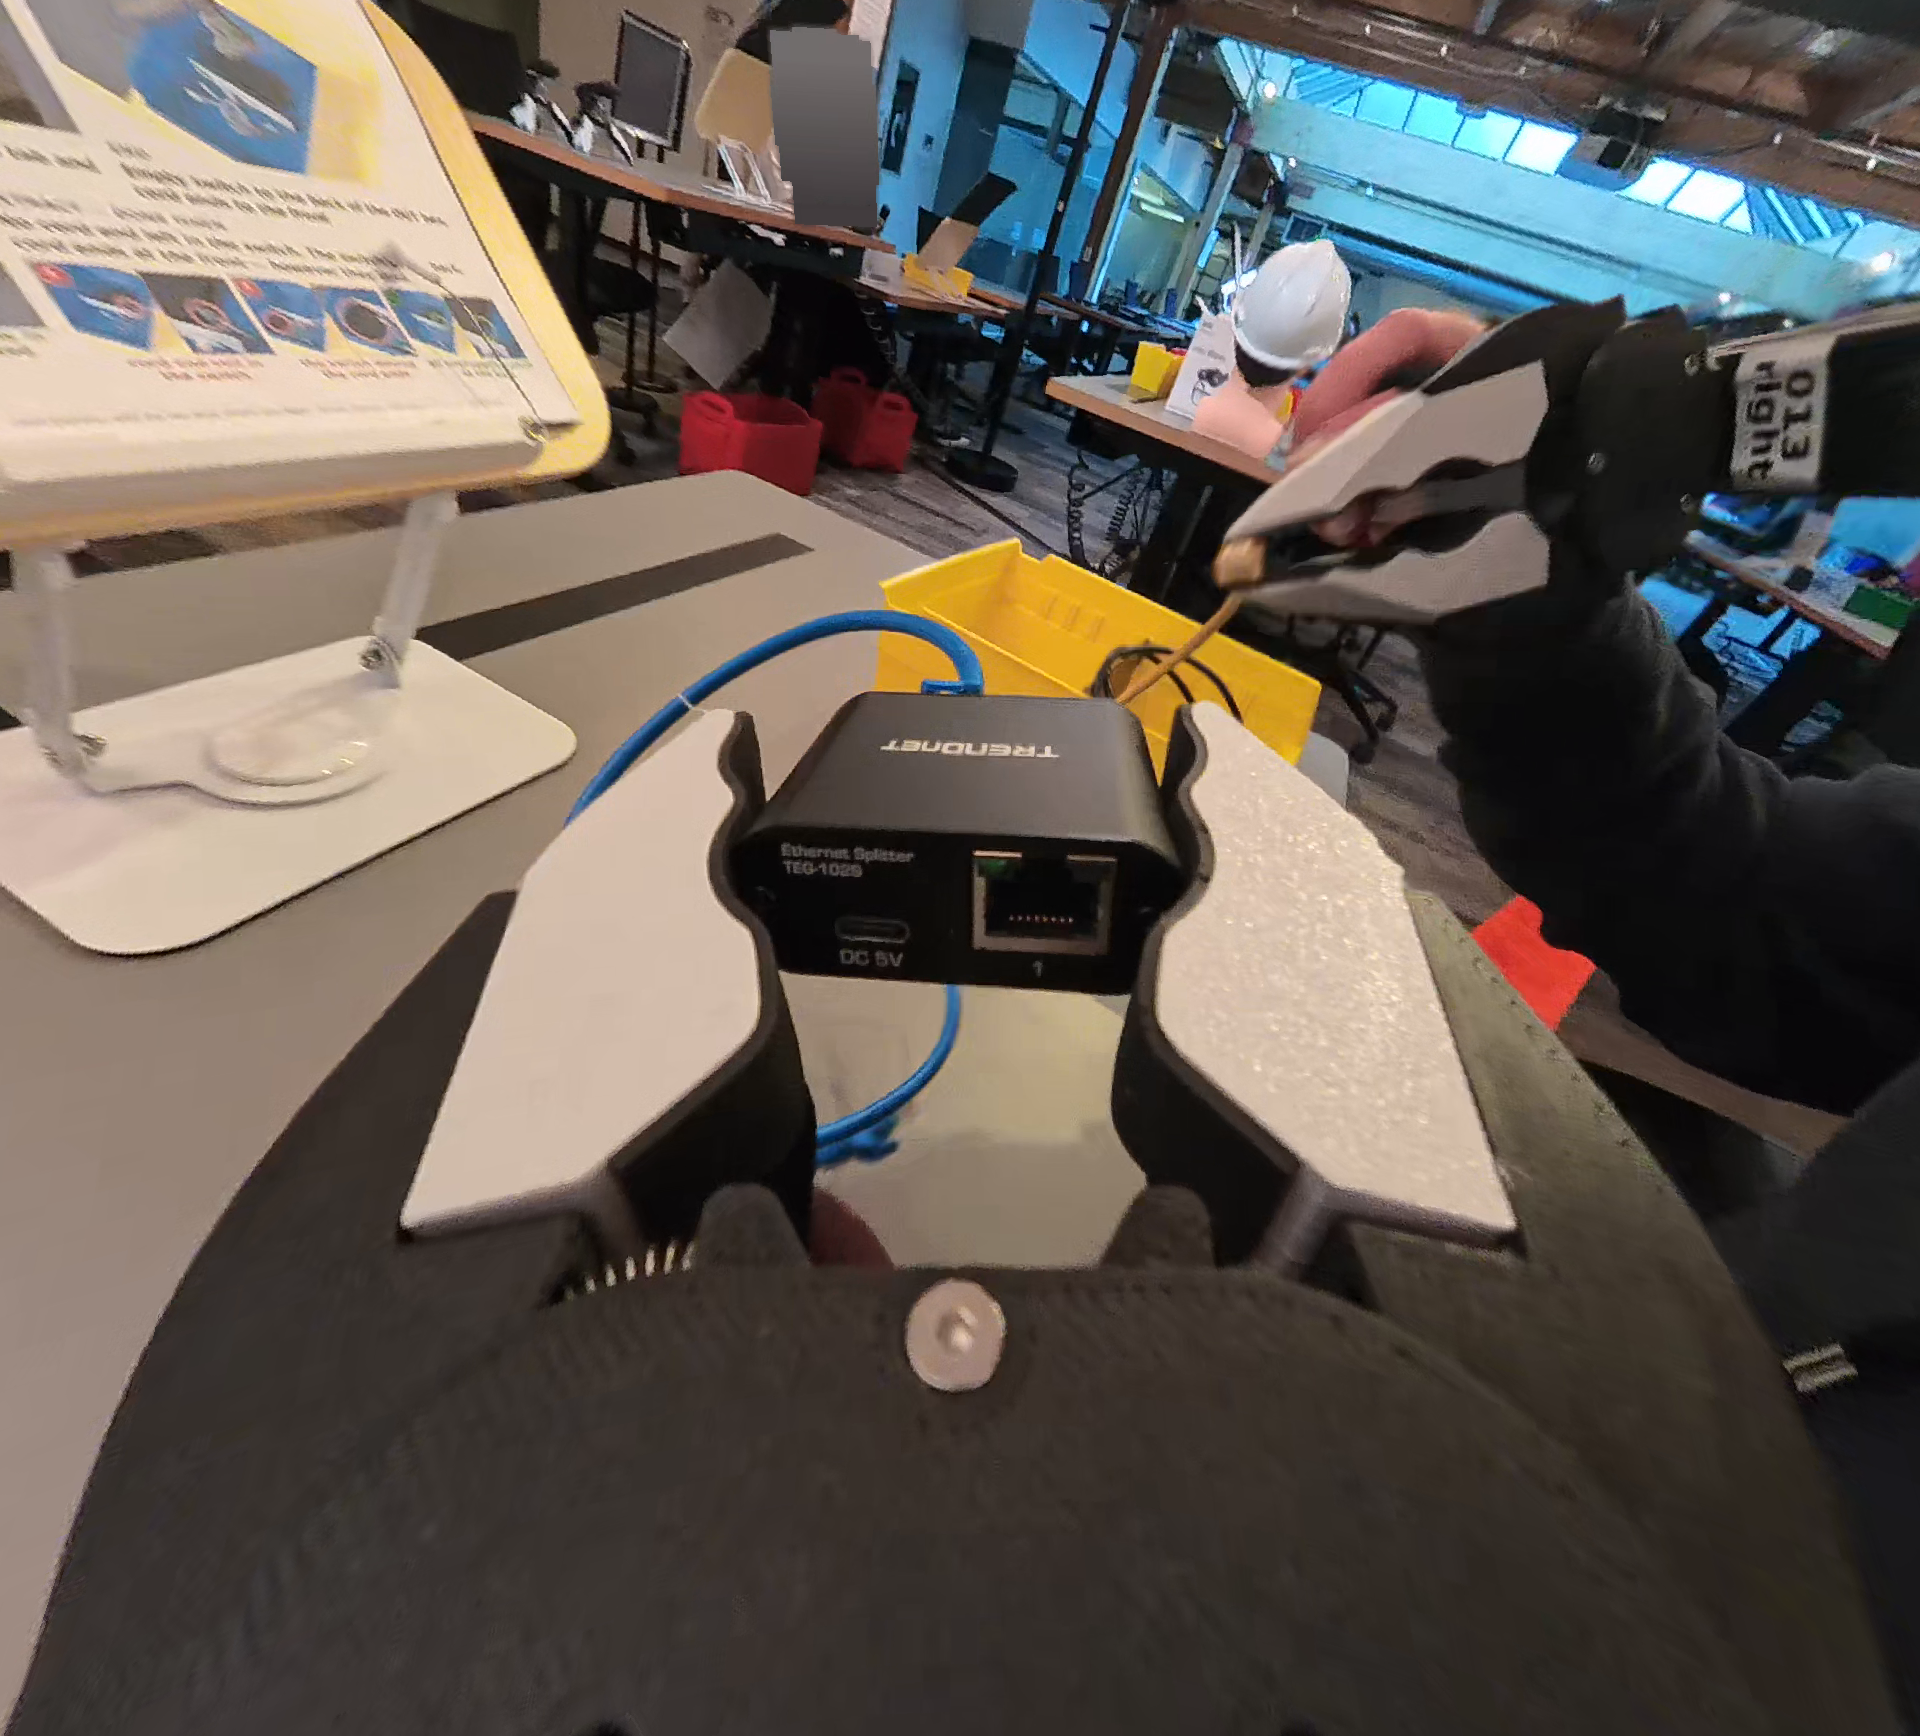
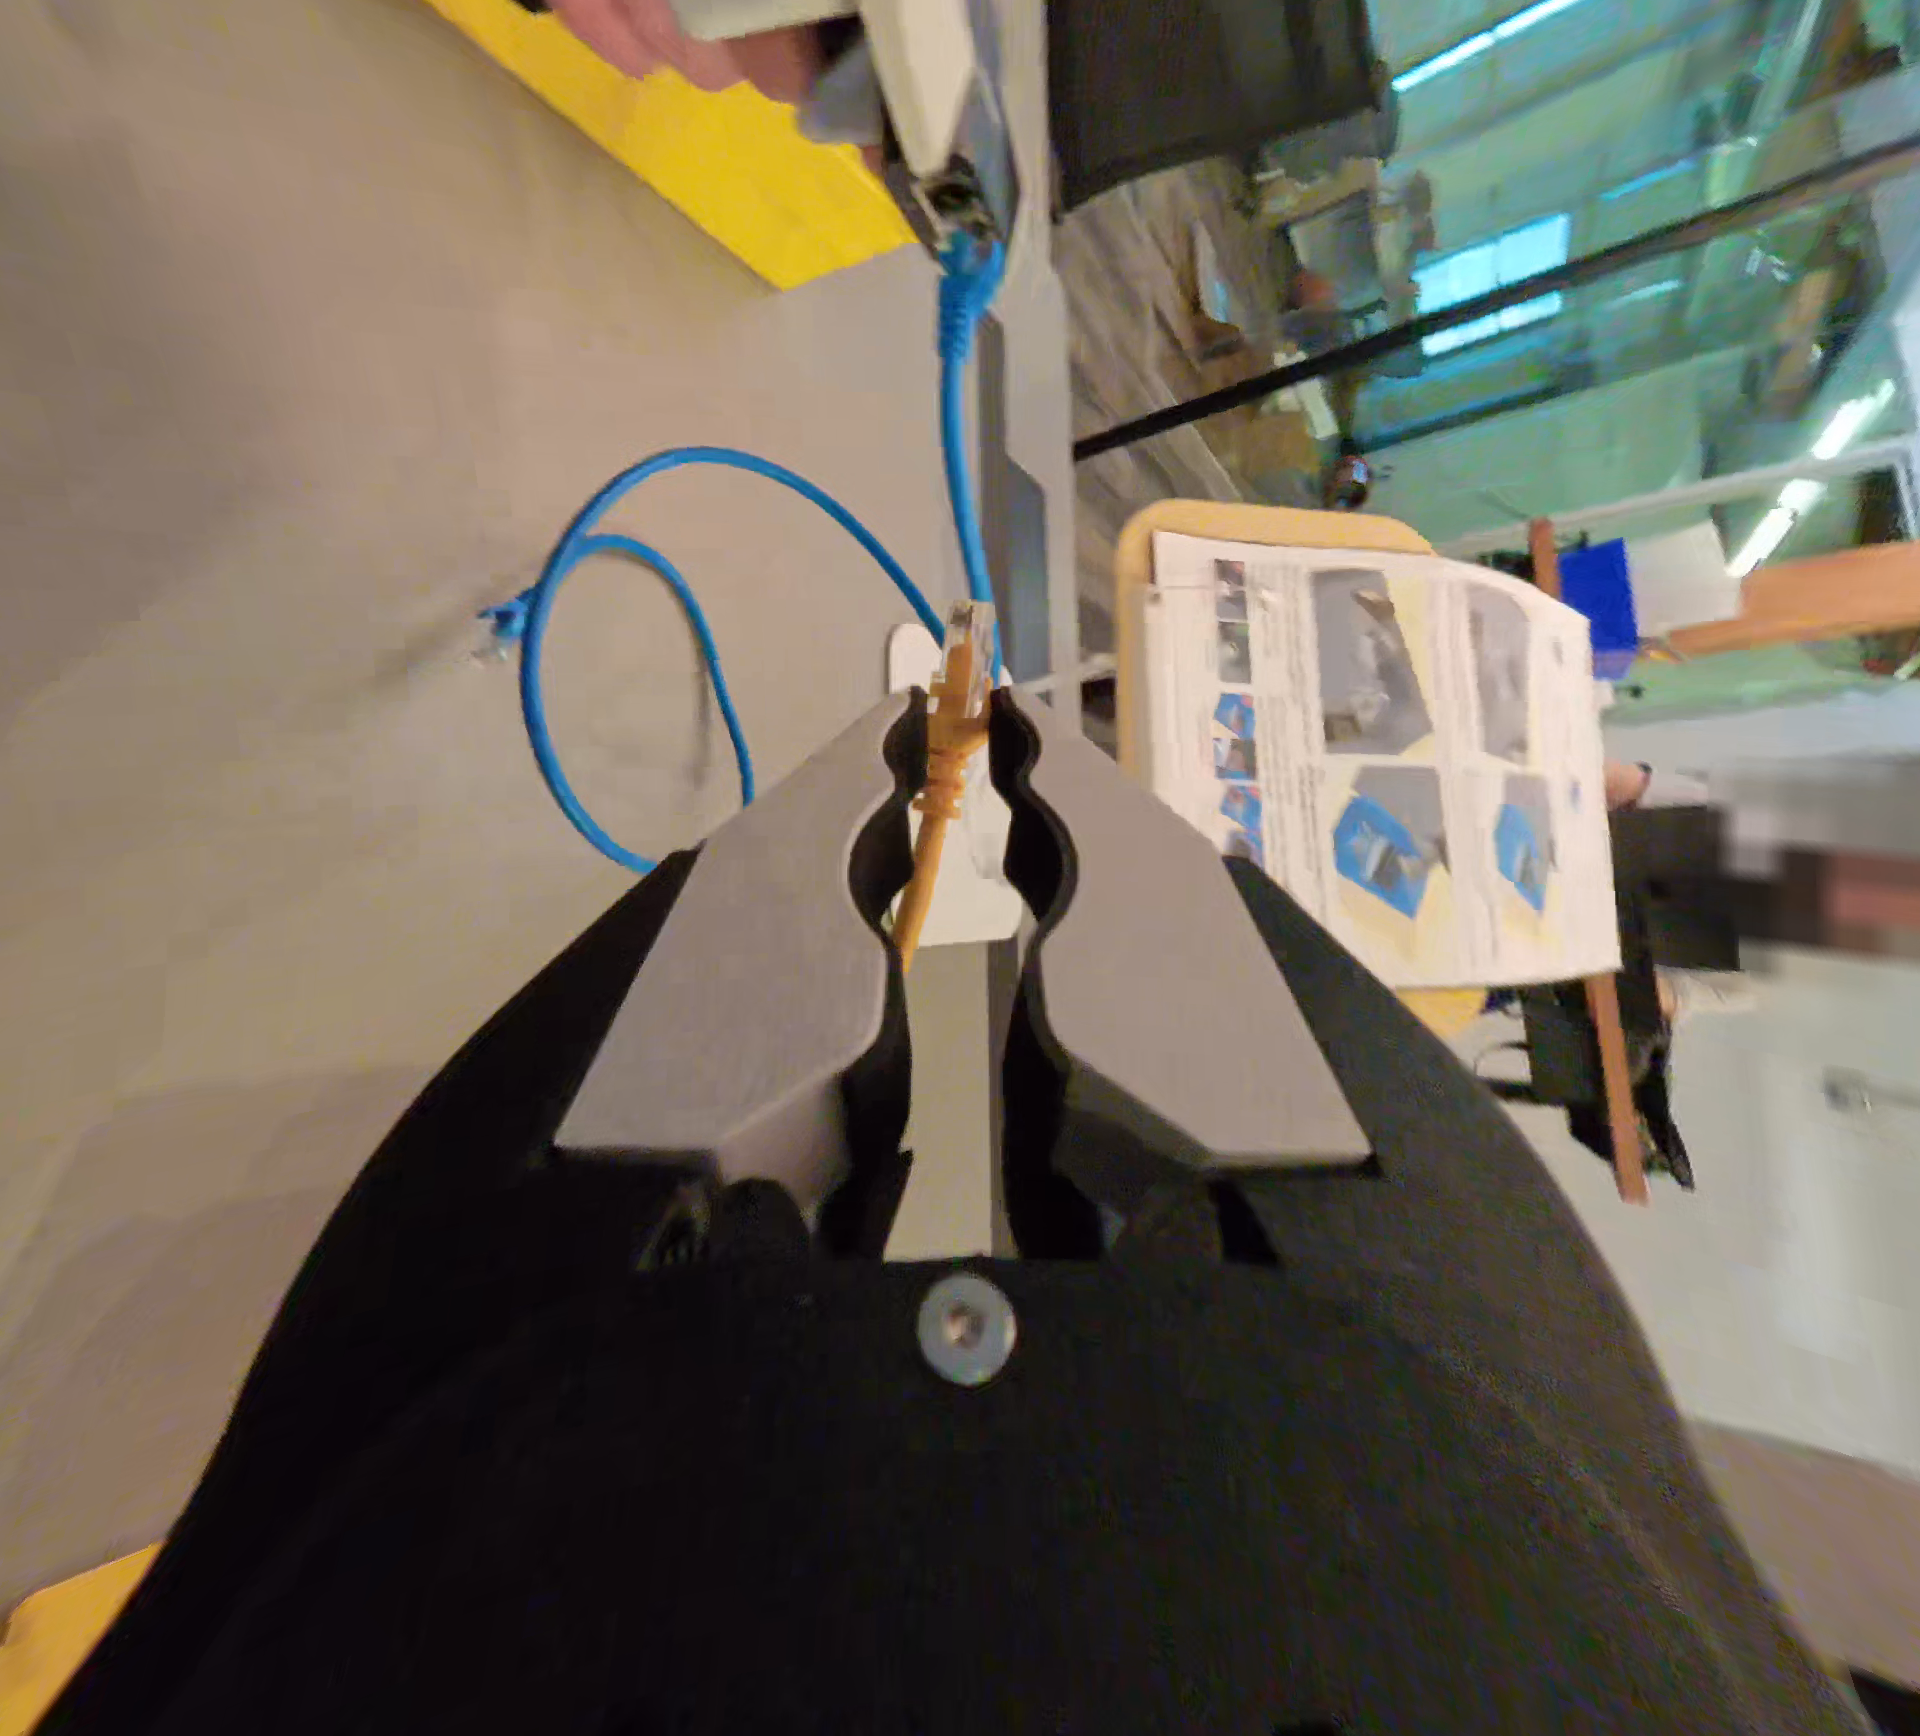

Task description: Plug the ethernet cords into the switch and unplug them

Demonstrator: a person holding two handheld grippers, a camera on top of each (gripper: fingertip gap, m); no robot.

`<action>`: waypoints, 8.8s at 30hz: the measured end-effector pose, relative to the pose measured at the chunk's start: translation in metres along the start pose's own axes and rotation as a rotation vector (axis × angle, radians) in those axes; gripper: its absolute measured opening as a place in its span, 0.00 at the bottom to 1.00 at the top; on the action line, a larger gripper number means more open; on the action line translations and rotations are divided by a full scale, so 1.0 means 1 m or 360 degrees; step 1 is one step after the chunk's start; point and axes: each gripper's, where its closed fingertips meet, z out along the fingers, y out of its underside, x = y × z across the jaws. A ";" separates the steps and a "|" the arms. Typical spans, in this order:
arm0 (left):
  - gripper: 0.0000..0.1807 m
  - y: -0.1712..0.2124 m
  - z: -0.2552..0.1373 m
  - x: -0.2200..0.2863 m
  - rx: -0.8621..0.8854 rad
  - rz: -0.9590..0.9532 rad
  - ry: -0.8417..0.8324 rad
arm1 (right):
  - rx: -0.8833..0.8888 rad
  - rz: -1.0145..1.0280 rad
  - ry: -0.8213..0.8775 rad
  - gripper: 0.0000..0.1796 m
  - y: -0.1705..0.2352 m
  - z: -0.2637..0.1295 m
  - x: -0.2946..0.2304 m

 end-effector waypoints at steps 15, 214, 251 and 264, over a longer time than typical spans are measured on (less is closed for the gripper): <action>0.41 -0.023 -0.018 -0.015 0.0063 0.0063 -0.0108 | -0.0424 0.0661 0.0417 0.06 0.125 -0.155 0.057; 0.06 0.017 0.022 0.065 -0.0083 -0.0014 0.0357 | -0.1461 0.0475 -0.0525 0.13 0.324 -0.070 -0.020; 0.44 -0.007 -0.144 -0.086 -0.0681 0.0770 -0.0979 | -0.1498 0.1417 -0.0194 0.37 0.357 -0.203 -0.056; 0.61 0.109 -0.359 -0.195 -0.1102 0.0000 -0.1736 | -0.1245 0.2041 -0.0194 0.33 0.375 -0.183 -0.139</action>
